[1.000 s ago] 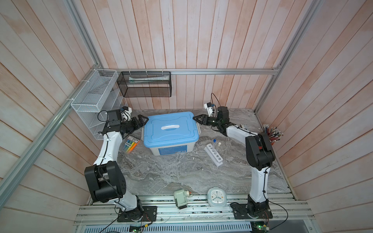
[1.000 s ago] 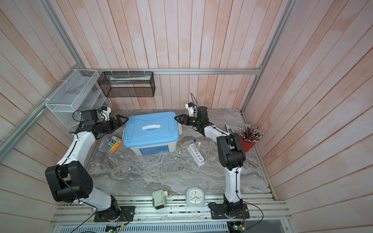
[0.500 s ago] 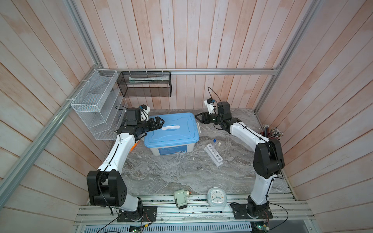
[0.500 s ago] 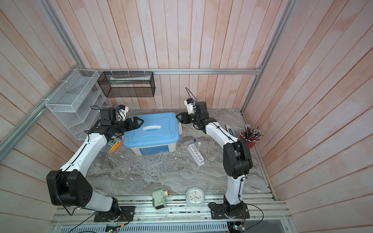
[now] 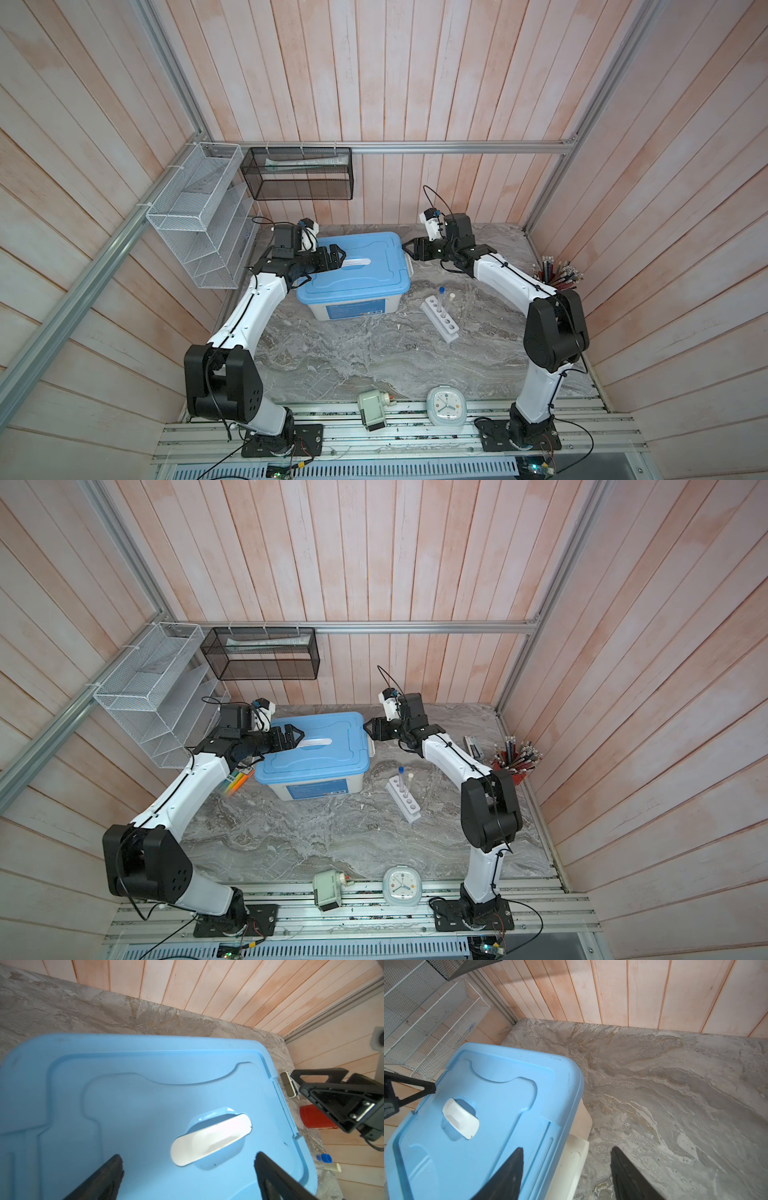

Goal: Organize the chemistry lab equipment

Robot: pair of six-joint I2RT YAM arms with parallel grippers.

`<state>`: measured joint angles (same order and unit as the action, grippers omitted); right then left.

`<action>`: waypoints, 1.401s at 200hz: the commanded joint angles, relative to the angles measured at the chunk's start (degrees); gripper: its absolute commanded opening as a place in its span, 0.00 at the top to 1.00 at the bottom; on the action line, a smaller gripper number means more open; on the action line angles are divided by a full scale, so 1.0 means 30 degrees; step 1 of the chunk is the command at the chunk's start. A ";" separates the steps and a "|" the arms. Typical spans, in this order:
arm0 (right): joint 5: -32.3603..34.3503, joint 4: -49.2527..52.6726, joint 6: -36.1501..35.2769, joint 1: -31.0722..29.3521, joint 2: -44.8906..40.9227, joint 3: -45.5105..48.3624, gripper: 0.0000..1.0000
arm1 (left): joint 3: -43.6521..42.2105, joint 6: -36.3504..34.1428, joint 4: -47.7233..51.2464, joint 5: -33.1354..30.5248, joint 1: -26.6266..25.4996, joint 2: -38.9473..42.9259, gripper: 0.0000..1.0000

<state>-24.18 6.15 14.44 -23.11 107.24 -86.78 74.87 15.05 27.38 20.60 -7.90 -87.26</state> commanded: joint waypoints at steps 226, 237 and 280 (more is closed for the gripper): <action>-0.6951 -0.3427 0.3419 0.1707 -0.0815 0.3200 0.12 | -0.1064 -0.1208 -0.3062 -0.3736 -0.4396 -0.0747 0.00; -0.7254 -0.3655 0.3420 0.1793 -0.0634 0.3189 0.10 | -0.0971 -0.1208 -0.2952 -0.3747 -0.4470 -0.0835 0.00; -0.8819 -0.2900 0.2638 0.2203 0.0929 0.2242 0.05 | -0.0716 -0.1151 -0.2729 -0.4006 -0.4843 -0.1086 0.00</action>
<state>-46.39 -3.20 24.10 -17.17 107.02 -78.04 72.27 12.14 19.46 9.69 -21.54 -89.30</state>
